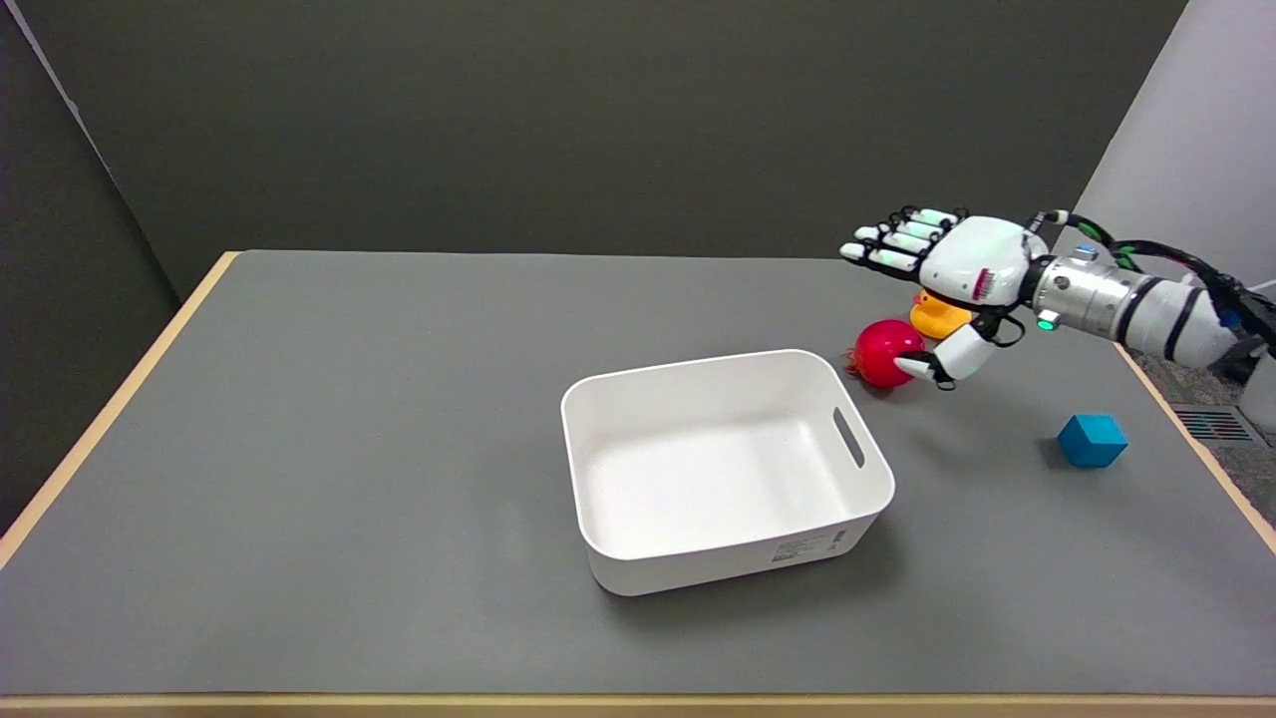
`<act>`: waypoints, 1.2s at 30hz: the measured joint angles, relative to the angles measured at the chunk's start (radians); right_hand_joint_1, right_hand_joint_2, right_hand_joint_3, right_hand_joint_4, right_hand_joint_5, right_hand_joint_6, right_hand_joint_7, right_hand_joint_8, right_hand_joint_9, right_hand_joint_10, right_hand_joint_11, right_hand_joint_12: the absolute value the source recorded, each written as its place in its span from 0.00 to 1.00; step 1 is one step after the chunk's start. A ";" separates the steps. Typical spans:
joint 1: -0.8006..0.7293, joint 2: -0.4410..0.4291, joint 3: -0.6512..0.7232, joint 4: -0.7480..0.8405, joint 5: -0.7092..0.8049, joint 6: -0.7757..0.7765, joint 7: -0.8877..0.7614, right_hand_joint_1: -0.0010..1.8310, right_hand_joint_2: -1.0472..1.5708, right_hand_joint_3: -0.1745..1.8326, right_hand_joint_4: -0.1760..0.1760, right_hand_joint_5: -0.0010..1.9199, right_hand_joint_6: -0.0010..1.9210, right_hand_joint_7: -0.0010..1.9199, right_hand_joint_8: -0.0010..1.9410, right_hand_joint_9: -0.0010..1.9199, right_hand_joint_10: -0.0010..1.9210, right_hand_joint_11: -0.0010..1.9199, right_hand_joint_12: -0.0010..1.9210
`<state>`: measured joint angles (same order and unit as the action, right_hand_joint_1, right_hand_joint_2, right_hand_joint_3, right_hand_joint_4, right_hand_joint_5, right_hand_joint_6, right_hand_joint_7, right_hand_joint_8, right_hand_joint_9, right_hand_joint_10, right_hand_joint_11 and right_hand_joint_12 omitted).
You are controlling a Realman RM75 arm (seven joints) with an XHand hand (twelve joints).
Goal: Pick up the pomegranate.
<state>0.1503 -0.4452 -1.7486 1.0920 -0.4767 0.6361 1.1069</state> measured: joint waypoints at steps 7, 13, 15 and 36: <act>0.072 -0.012 -0.086 -0.015 0.000 -0.003 0.010 0.17 0.59 0.55 0.58 0.00 0.00 0.01 0.08 0.01 0.23 0.00 0.49; 0.096 -0.018 -0.123 -0.033 -0.001 -0.005 0.016 0.19 0.61 0.58 0.58 0.00 0.04 0.02 0.08 0.01 0.25 0.01 0.46; 0.099 -0.020 -0.131 -0.041 0.001 -0.005 0.017 0.20 0.60 0.57 0.58 0.00 0.05 0.02 0.10 0.02 0.26 0.01 0.47; 0.123 -0.050 -0.171 -0.118 0.020 -0.005 0.019 0.21 0.60 0.58 0.60 0.00 0.07 0.04 0.12 0.04 0.28 0.02 0.50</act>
<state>0.2734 -0.4956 -1.9197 0.9740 -0.4568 0.6315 1.1263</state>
